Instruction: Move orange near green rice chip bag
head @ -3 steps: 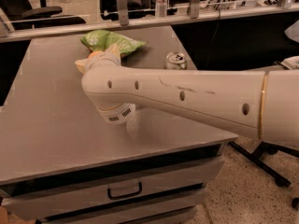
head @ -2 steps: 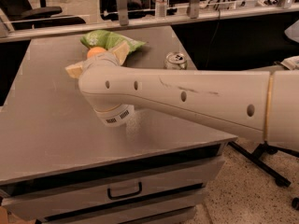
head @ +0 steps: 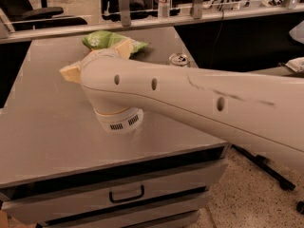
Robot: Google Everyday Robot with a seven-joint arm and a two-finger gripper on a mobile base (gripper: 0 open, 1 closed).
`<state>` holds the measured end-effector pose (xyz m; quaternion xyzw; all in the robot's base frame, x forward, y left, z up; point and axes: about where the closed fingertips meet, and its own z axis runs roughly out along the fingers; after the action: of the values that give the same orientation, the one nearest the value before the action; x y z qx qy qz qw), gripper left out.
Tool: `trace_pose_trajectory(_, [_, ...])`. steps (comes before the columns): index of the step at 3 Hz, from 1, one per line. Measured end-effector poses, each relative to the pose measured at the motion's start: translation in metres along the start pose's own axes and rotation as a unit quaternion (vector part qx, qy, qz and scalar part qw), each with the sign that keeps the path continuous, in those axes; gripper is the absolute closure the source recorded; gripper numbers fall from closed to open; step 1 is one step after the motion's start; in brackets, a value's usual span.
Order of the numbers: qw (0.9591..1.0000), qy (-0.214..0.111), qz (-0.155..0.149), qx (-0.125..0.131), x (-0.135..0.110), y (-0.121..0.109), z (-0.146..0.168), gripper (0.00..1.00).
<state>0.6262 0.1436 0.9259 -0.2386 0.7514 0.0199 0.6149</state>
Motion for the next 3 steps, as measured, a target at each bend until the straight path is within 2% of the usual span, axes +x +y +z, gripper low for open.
trace_pose_trajectory(1, [0.9992, 0.002, -0.028, -0.030, -0.019, -0.001, -0.050, 0.00])
trace_pose_trajectory(2, [0.9970, 0.010, -0.054, -0.056, -0.020, 0.001, -0.085, 0.00])
trace_pose_trajectory(3, [0.9941, 0.024, -0.064, -0.084, -0.010, 0.004, -0.097, 0.00])
